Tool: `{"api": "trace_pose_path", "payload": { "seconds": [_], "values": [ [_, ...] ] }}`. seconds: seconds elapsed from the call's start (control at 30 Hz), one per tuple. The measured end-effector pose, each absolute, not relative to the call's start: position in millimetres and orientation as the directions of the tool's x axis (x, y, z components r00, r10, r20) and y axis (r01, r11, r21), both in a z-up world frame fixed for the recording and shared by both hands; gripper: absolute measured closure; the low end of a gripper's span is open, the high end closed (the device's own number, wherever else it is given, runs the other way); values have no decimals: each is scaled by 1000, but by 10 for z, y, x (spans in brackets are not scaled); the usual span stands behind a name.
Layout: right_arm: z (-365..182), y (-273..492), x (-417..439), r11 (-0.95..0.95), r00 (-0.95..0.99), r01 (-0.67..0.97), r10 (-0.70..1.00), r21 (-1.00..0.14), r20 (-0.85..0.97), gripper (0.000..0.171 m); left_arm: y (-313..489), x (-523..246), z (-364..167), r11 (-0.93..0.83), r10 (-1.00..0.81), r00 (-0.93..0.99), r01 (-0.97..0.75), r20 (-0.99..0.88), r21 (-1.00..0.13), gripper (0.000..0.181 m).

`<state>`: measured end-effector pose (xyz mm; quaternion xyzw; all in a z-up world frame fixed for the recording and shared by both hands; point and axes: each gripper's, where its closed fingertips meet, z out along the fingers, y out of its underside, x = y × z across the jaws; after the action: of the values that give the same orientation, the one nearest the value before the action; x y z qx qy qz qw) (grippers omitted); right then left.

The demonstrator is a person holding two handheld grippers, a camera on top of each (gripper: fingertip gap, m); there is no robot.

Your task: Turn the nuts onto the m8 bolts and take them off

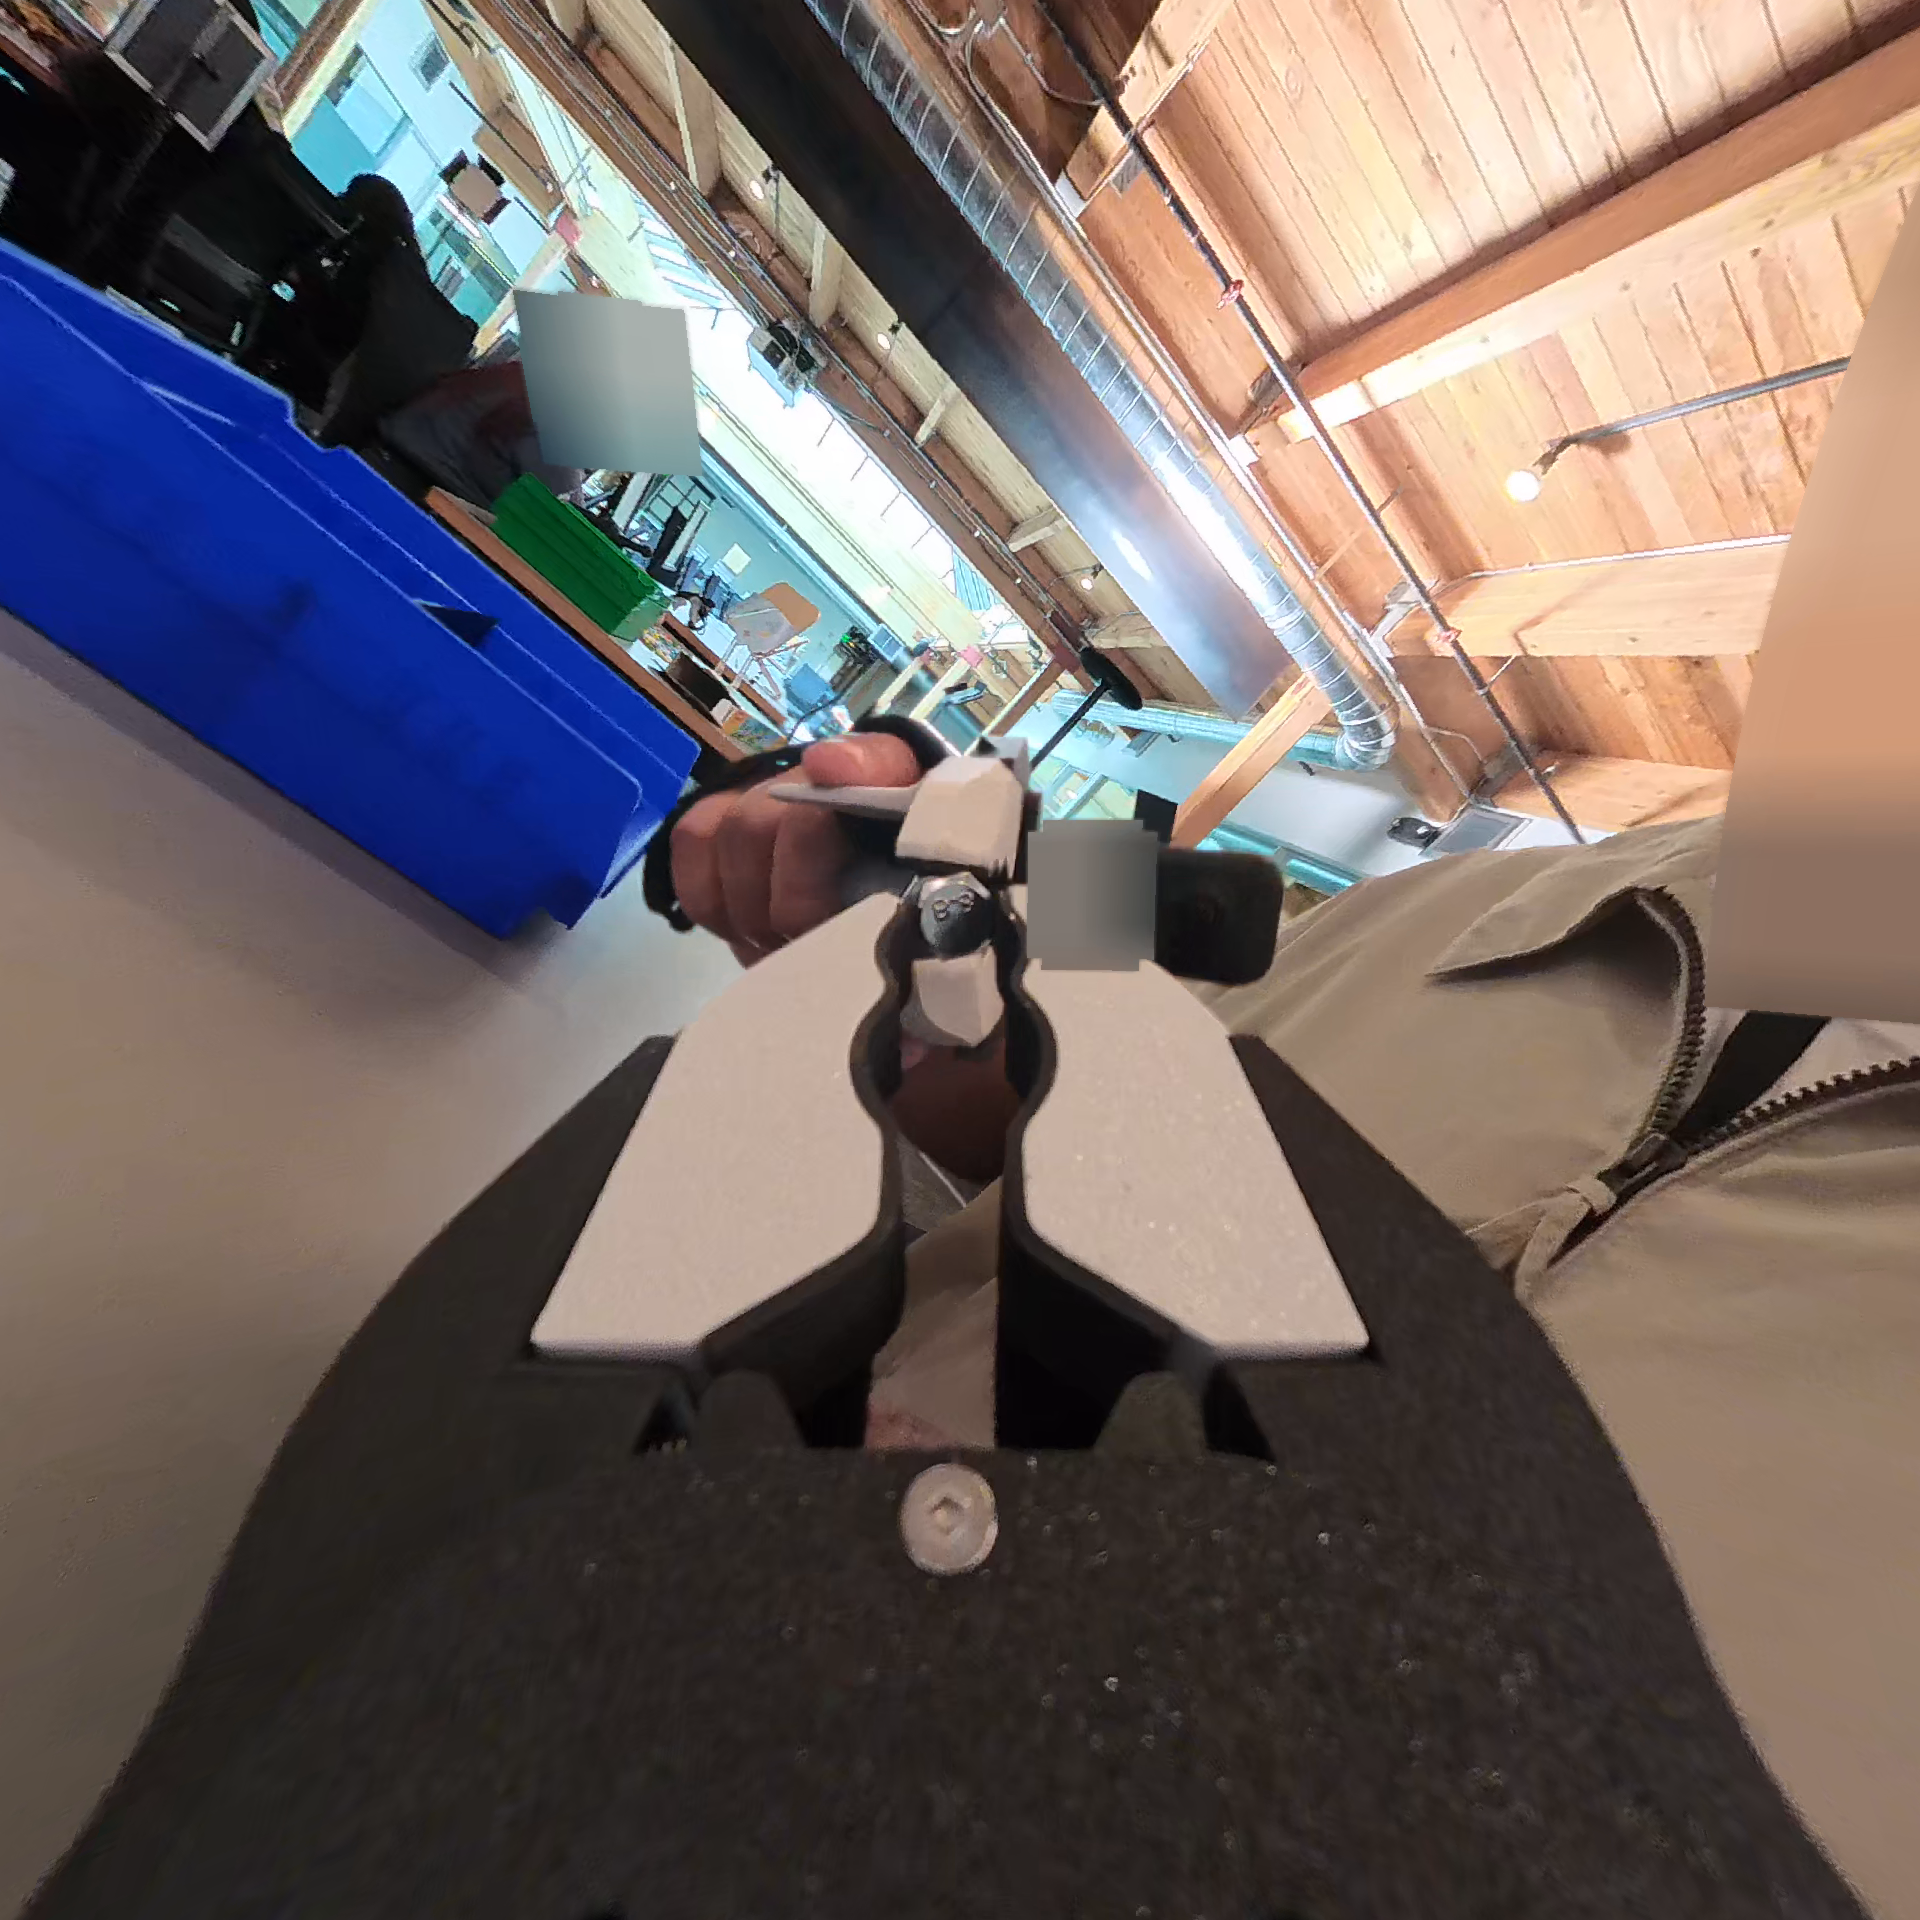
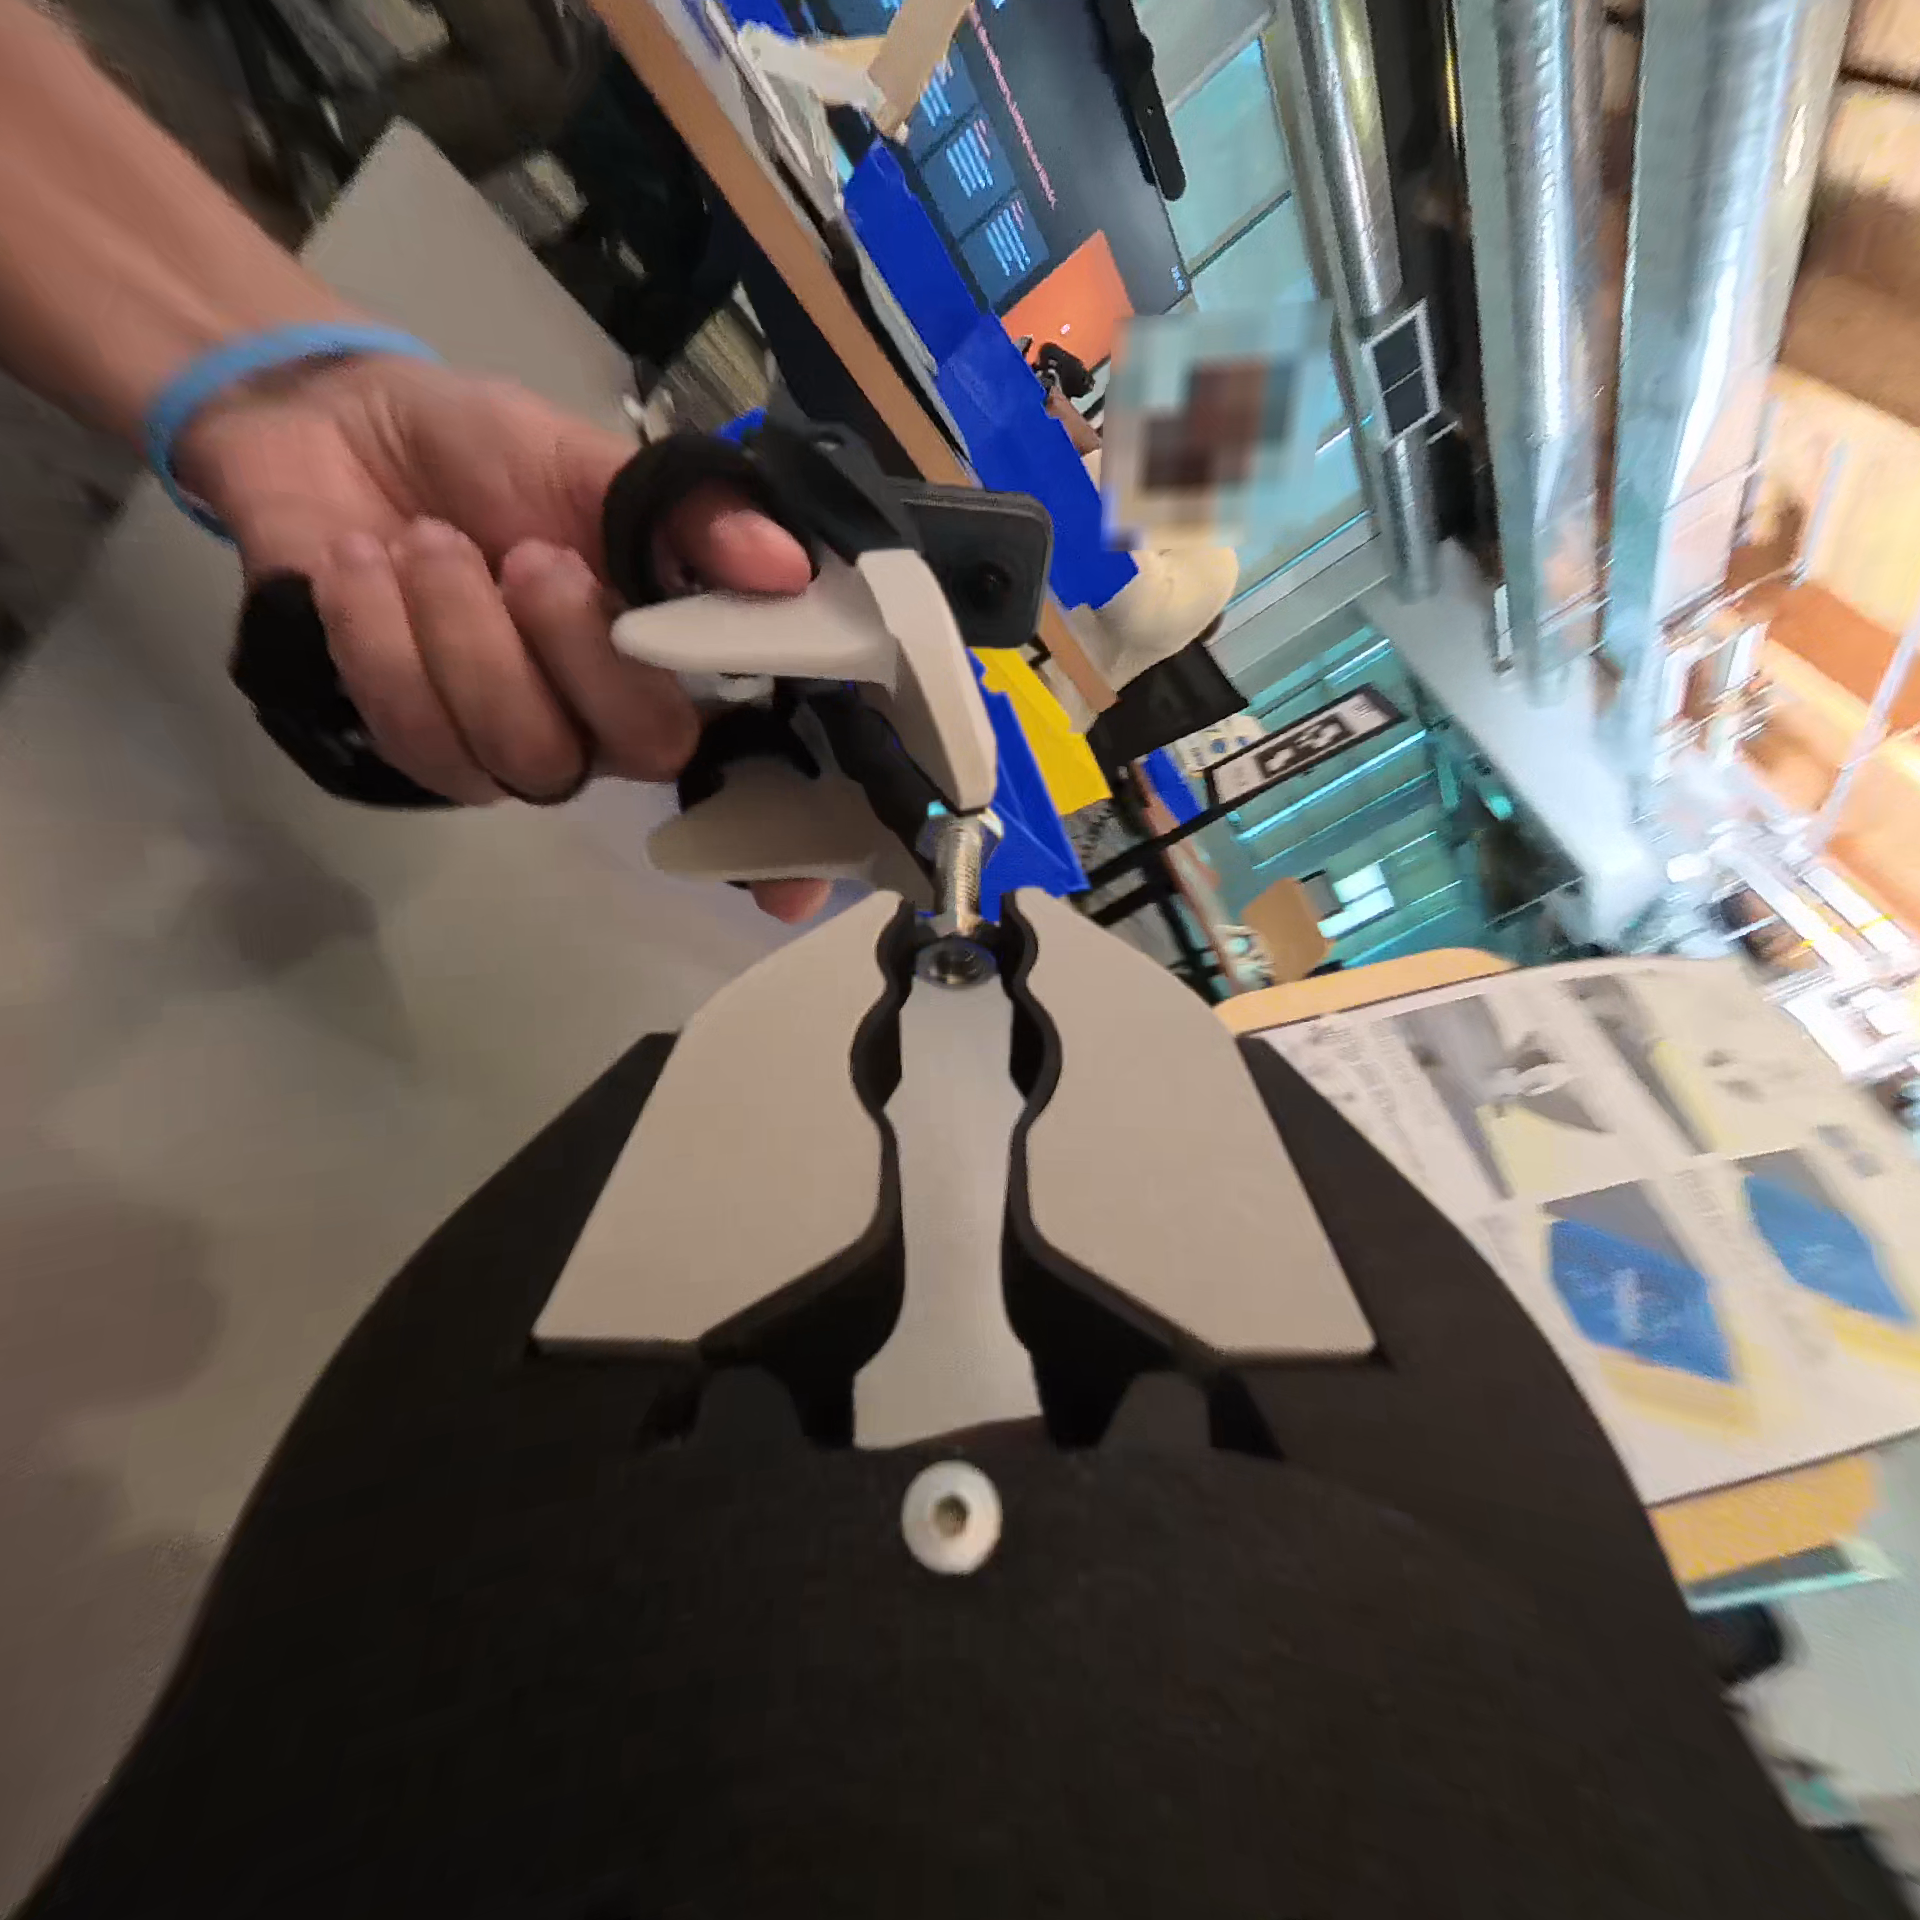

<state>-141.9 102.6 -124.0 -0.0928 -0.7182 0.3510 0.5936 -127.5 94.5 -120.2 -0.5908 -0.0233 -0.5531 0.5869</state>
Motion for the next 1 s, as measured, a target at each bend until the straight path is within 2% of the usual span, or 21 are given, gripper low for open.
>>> {"api": "trace_pose_path", "payload": {
  "seconds": [0.13, 0.2, 0.27, 0.3, 0.37, 0.47, 0.57, 0.63, 0.7, 0.83, 1.0],
  "values": [
    [-1196, 1036, -1349, 501, -417, -225, 725, -836, 547, 127, 911, -1313, -1123, -271, -646, 436, 637, 627, -722, 167],
    [-1205, 1009, -1293, 288, -536, -144, 782, -947, 319, 129, 887, -1333, -1097, -242, -655, 485, 591, 579, -769, 167],
    [-1169, 949, -1220, -22, -655, -29, 756, -999, 2, 129, 875, -1337, -1085, -216, -662, 540, 526, 520, -822, 167],
    [-1155, 934, -1203, -181, -693, 53, 701, -982, -166, 129, 872, -1334, -1080, -204, -665, 566, 491, 488, -847, 167],
    [-1126, 928, -1185, -447, -731, 217, 516, -868, -448, 125, 833, -1292, -1059, -182, -677, 603, 419, 422, -890, 167],
    [-1094, 956, -1180, -652, -720, 381, 236, -656, -653, 127, 830, -1232, -1042, -164, -694, 629, 336, 350, -927, 167],
    [-1101, 890, -1187, -696, -680, 499, 55, -516, -731, 125, 860, -1204, -1060, -150, -684, 662, 284, 307, -947, 167],
    [-1099, 852, -1196, -714, -665, 523, -2, -464, -747, 135, 873, -1178, -1101, -162, -684, 668, 251, 292, -954, 166],
    [-1101, 859, -1212, -728, -662, 516, -5, -451, -749, 152, 888, -1170, -1157, -170, -684, 677, 215, 272, -962, 166],
    [-1129, 852, -1212, -687, -694, 452, 129, -568, -708, 154, 885, -1162, -1152, -176, -681, 671, 236, 292, -956, 167],
    [-1143, 807, -1218, -430, -757, 256, 467, -866, -456, 155, 874, -1161, -1087, -198, -693, 596, 385, 406, -902, 167]
  ]
}}
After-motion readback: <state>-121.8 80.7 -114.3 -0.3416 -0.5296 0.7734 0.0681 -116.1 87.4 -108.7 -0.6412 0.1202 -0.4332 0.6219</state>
